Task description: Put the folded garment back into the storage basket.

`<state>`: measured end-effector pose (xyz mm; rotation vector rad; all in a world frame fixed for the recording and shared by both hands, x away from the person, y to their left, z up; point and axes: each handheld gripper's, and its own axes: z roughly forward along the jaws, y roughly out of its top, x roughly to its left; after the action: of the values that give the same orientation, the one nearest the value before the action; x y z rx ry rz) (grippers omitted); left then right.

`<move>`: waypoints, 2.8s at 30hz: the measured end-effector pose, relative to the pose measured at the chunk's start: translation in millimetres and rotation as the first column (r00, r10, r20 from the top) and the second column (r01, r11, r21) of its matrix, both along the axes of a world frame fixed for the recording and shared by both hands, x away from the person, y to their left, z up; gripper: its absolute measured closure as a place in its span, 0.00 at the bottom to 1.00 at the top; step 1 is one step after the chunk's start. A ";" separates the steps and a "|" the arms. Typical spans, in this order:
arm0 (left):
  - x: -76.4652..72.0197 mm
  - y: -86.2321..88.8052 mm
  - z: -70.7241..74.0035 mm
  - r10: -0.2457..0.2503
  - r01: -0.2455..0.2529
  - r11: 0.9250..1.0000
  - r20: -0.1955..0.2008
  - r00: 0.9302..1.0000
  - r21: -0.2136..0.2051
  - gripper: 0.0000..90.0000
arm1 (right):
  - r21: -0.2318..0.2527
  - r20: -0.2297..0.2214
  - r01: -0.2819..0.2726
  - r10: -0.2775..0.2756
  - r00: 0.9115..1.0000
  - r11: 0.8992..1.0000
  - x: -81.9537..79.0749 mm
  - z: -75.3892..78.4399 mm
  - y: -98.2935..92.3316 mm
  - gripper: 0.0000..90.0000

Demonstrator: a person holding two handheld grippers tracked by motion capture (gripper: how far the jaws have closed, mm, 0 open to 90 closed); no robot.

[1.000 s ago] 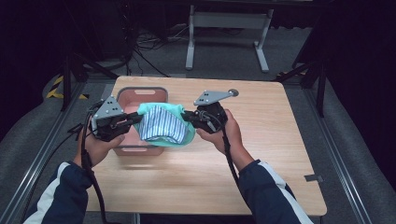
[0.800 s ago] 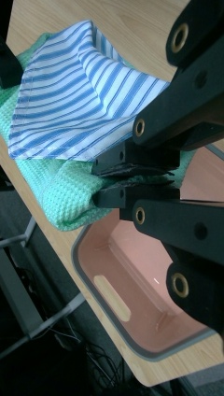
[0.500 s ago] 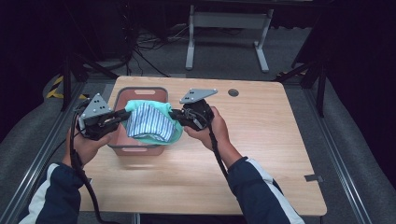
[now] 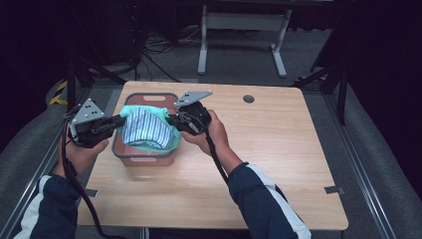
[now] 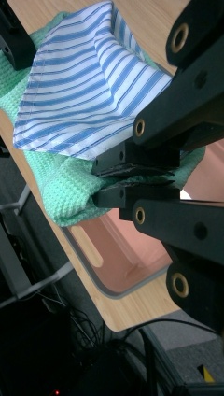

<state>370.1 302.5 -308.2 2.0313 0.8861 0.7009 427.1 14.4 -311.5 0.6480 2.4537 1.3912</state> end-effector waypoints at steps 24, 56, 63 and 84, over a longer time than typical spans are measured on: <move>20.8 18.8 -37.9 0.062 -0.060 0.998 -0.078 0.995 0.028 0.93 | -0.048 -0.071 -0.008 0.004 0.997 0.999 24.7 -35.7 38.2 0.97; 37.7 18.3 -71.0 0.088 -0.087 0.996 -0.144 0.986 0.016 0.79 | -0.147 -0.076 0.053 -0.064 0.995 0.988 37.7 -65.7 45.7 0.85; 34.2 16.3 -67.9 0.096 -0.094 0.995 -0.126 0.987 0.016 0.72 | -0.148 -0.064 0.071 -0.081 0.995 0.986 37.2 -64.8 43.2 0.79; -0.5 -26.2 -53.8 0.066 -0.066 0.998 -0.027 0.997 -0.010 0.35 | -0.192 0.033 0.107 -0.103 0.994 0.975 21.9 -58.2 2.4 0.45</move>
<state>369.6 276.4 -362.1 2.0135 0.9743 0.7054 449.0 16.8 -369.7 0.7001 2.4577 1.0974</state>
